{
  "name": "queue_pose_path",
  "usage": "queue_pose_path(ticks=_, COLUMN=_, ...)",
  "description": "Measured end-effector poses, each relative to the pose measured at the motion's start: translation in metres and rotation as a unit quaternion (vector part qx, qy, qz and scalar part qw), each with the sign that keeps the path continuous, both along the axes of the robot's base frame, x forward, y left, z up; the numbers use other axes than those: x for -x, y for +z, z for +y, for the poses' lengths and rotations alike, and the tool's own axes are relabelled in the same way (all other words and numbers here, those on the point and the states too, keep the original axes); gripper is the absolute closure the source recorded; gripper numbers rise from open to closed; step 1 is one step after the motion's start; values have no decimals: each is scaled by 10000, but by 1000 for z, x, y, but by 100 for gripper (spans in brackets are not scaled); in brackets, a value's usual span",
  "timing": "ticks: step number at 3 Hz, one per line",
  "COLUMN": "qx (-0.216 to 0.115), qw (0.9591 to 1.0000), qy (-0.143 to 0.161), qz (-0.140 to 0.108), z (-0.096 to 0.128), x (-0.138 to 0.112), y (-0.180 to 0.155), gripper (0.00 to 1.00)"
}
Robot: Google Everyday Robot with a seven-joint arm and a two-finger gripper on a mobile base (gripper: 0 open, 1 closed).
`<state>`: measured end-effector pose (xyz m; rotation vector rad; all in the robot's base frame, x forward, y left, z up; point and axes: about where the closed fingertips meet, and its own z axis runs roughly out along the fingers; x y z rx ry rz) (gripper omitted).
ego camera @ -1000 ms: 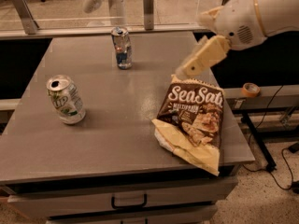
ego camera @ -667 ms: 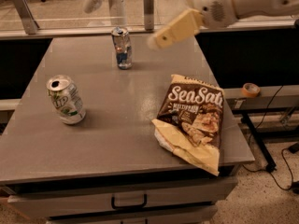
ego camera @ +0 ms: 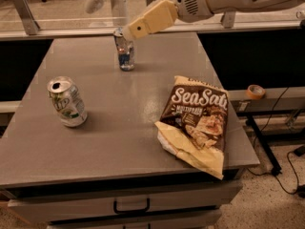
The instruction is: Move redbull can near 7up can
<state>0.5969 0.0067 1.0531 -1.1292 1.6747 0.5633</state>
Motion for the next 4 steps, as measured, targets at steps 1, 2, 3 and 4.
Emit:
queue_pose_path(ticks=1, qx=-398, qw=9991, qy=103, qz=112, z=19, x=-18, y=-45, gripper=0)
queue_pose_path(ticks=2, qx=-874, qw=9961, qy=-104, qz=-26, z=36, x=-65, y=-91, gripper=0)
queue_pose_path(ticks=3, qx=-1137, qw=9929, qy=-284, qz=-227, z=48, x=-111, y=-113, gripper=0)
queue_pose_path(ticks=4, qx=-1199, qw=9919, qy=-275, qz=-315, z=67, x=-150, y=-133, gripper=18)
